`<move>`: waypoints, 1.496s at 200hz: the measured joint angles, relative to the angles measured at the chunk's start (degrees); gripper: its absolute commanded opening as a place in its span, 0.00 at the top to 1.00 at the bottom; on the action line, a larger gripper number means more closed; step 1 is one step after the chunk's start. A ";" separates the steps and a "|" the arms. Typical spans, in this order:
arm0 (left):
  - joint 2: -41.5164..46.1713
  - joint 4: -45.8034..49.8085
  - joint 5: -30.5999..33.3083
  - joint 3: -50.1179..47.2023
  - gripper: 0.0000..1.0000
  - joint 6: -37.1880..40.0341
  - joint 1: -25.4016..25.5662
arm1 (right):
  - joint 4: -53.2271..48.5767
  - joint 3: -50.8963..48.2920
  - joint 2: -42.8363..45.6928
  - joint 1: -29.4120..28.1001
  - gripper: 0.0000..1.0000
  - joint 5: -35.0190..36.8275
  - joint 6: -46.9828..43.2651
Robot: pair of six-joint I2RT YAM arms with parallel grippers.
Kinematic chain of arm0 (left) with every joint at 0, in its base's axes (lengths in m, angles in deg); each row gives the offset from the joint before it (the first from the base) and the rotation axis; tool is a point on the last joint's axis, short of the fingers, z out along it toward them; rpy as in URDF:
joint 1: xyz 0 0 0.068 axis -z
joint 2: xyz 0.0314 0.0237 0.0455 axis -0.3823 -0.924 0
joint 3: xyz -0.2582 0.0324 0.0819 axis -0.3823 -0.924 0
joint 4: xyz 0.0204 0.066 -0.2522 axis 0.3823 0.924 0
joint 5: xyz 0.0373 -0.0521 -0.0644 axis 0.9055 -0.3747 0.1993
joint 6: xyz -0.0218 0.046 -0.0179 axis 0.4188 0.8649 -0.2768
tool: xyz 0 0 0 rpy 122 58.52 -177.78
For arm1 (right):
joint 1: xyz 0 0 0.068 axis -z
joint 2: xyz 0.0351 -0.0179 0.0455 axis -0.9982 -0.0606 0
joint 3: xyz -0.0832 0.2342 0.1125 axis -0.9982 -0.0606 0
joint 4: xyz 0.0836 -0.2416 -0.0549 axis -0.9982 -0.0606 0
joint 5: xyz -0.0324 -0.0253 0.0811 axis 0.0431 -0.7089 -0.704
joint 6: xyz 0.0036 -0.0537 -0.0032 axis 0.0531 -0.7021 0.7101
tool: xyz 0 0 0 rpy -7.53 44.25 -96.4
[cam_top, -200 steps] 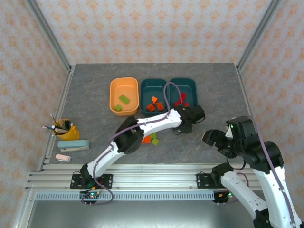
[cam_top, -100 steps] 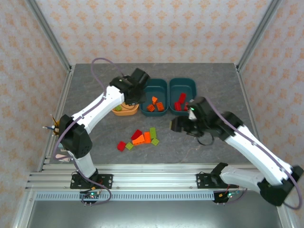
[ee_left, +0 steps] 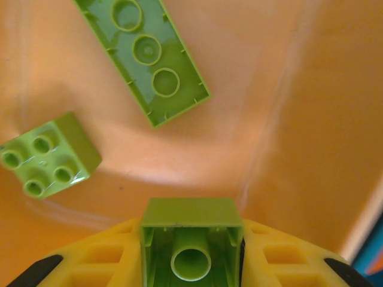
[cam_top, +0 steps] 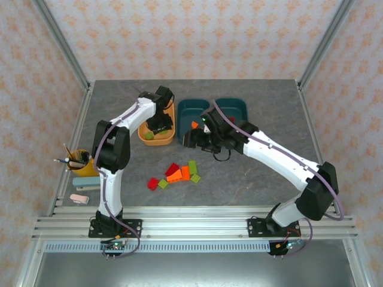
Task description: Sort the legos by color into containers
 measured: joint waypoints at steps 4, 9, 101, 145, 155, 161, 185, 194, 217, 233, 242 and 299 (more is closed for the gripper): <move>-0.68 0.00 -0.22 0.35 0.64 0.28 -0.07 | 0.13 0.13 -0.15 0.00 0.28 -0.02 0.00; -1.29 0.02 -0.37 0.81 0.63 0.57 -0.07 | 0.22 0.33 -0.37 0.00 0.28 -0.02 0.00; -3.28 0.79 1.36 3.19 0.35 2.29 -0.92 | -0.39 2.97 -4.28 0.00 0.28 0.81 -2.08; 5.07 1.86 4.35 1.95 0.29 2.08 -0.92 | -3.96 8.41 -8.48 -2.08 0.29 3.41 -7.37; 9.81 1.77 5.18 0.15 0.28 1.88 -0.92 | -4.68 10.32 -10.40 -3.98 0.29 4.00 -9.20; 13.49 1.79 5.84 -1.33 0.28 1.55 -0.92 | -4.92 11.21 -11.47 -5.22 0.29 4.35 -10.27; 28.63 1.95 8.48 -8.02 0.24 -0.59 -0.92 | -4.92 12.68 -15.78 -11.96 0.26 4.76 -16.15; 34.05 2.01 9.64 -11.13 0.23 -1.57 -0.92 | -5.31 13.22 -17.42 -14.10 0.25 4.52 -18.45; 46.49 3.80 12.37 -19.58 0.20 -4.90 -0.92 | -7.91 18.67 -24.48 -18.38 0.21 3.34 -24.59; 53.35 6.08 13.92 -24.68 0.19 -7.41 -0.92 | -9.49 22.82 -29.20 -19.78 0.20 3.19 -28.17; 57.05 7.63 14.93 -27.12 0.19 -8.90 -0.92 | -10.54 24.98 -31.69 -20.33 0.19 3.19 -29.83; 76.89 17.00 20.39 -33.07 0.19 -17.53 -0.92 | -16.02 35.12 -42.58 -22.36 0.19 3.23 -35.60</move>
